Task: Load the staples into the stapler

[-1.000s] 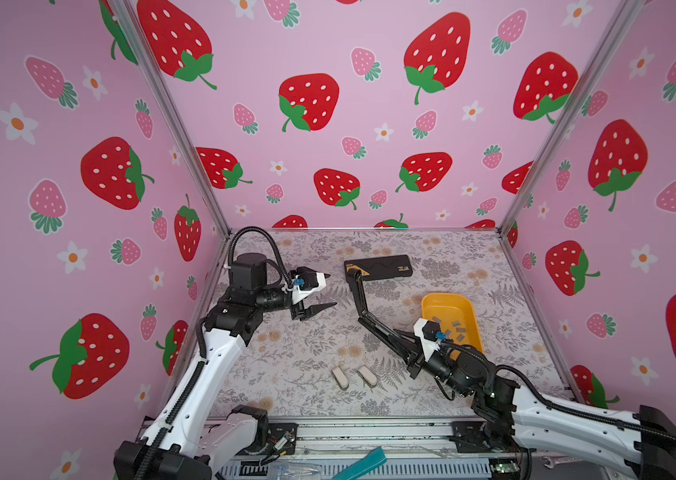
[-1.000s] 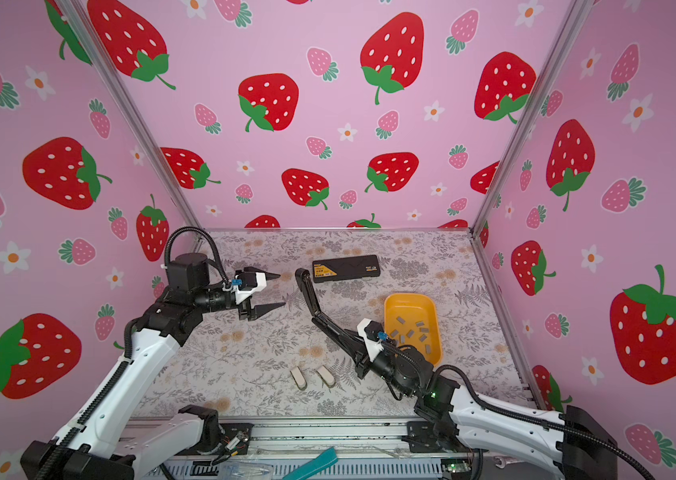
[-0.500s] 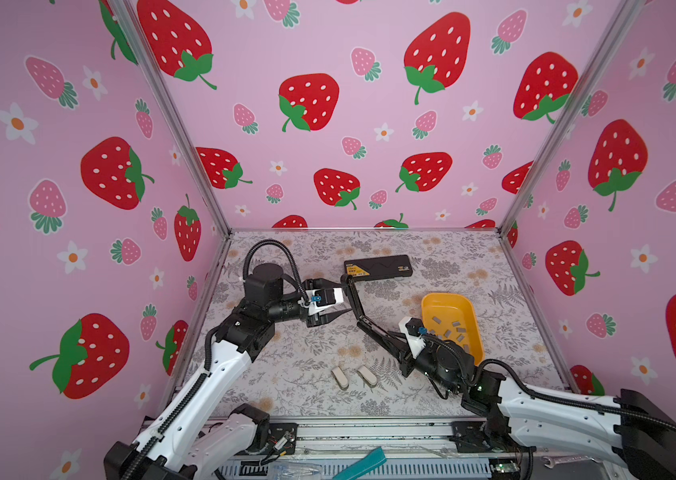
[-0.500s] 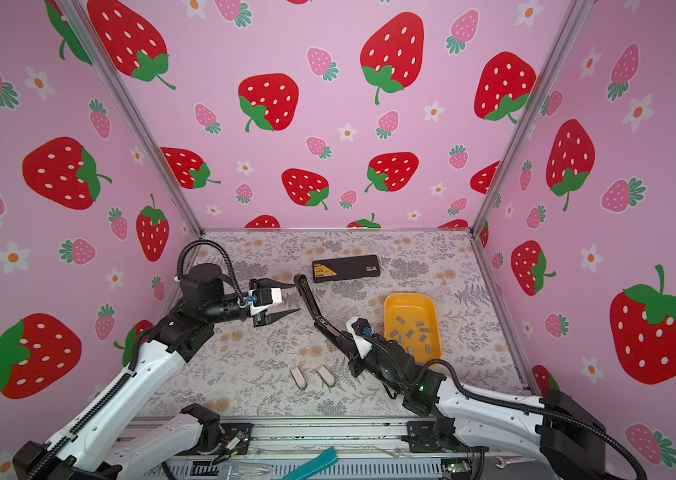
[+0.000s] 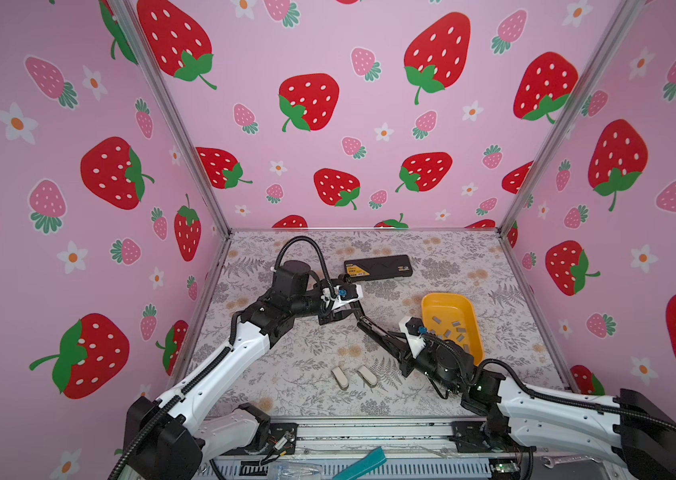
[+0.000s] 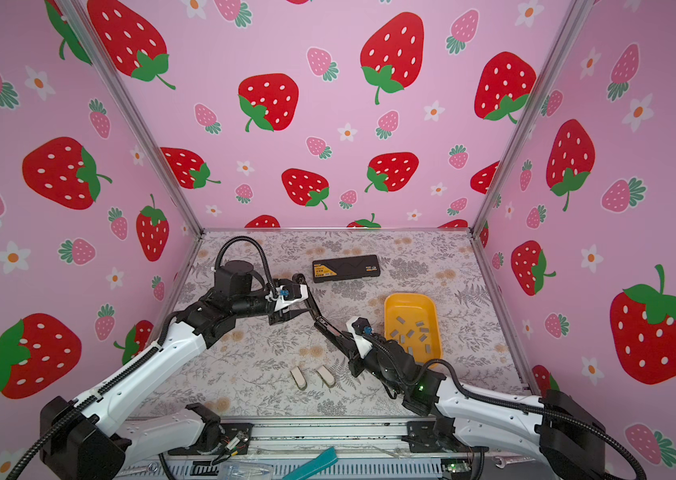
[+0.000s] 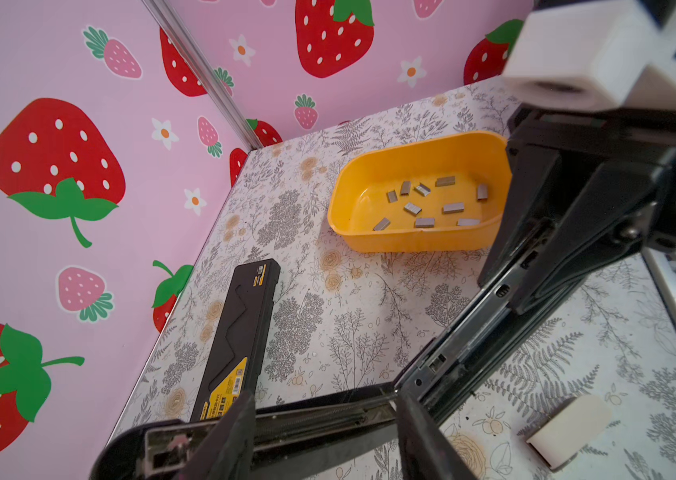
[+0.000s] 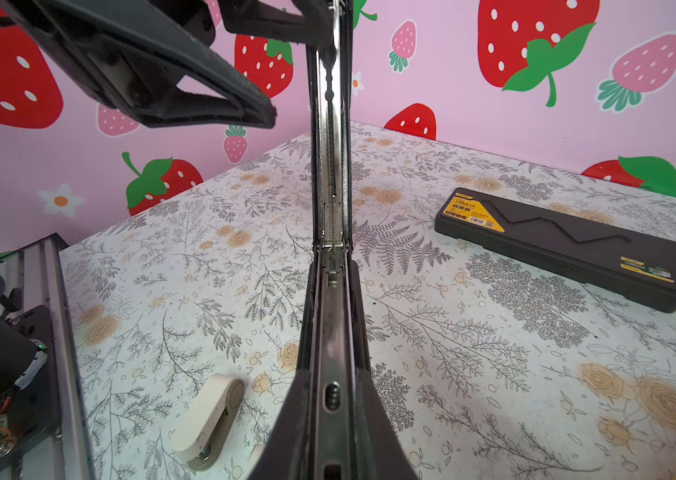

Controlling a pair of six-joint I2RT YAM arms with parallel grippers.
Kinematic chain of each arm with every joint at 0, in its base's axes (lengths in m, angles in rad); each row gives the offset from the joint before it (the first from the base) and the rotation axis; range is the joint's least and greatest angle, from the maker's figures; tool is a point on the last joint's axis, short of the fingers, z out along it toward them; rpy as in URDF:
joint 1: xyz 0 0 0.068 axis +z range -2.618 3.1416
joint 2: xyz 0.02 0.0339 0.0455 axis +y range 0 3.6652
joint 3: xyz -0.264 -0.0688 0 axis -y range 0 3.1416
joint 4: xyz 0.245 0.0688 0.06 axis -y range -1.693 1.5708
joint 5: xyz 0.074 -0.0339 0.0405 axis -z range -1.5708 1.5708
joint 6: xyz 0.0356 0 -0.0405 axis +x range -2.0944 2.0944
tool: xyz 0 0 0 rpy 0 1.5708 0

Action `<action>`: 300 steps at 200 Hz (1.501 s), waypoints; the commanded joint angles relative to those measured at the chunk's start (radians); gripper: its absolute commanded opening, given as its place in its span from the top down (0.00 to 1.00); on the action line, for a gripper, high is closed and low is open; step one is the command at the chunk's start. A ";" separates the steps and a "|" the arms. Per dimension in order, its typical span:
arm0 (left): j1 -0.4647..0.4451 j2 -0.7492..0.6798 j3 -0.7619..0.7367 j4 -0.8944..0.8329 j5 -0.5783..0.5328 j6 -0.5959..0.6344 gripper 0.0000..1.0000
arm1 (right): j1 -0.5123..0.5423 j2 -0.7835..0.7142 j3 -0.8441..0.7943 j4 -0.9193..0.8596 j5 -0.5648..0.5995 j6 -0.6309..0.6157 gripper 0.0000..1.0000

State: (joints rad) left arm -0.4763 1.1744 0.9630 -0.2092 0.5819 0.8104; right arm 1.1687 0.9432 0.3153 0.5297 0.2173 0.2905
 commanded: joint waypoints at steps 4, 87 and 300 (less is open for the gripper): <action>-0.001 0.008 0.052 -0.037 -0.049 -0.003 0.43 | 0.003 -0.026 0.035 0.098 0.022 0.012 1.00; 0.001 0.016 0.067 -0.051 -0.069 -0.017 0.42 | 0.002 -0.052 0.025 0.105 0.060 0.019 1.00; 0.018 0.021 0.092 -0.055 -0.109 -0.067 0.39 | 0.002 0.088 0.014 0.187 0.124 0.061 1.00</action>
State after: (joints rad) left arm -0.4625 1.2221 1.0588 -0.3035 0.4538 0.7547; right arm 1.1690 0.9737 0.3122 0.5716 0.2905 0.3210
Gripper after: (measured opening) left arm 0.605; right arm 0.183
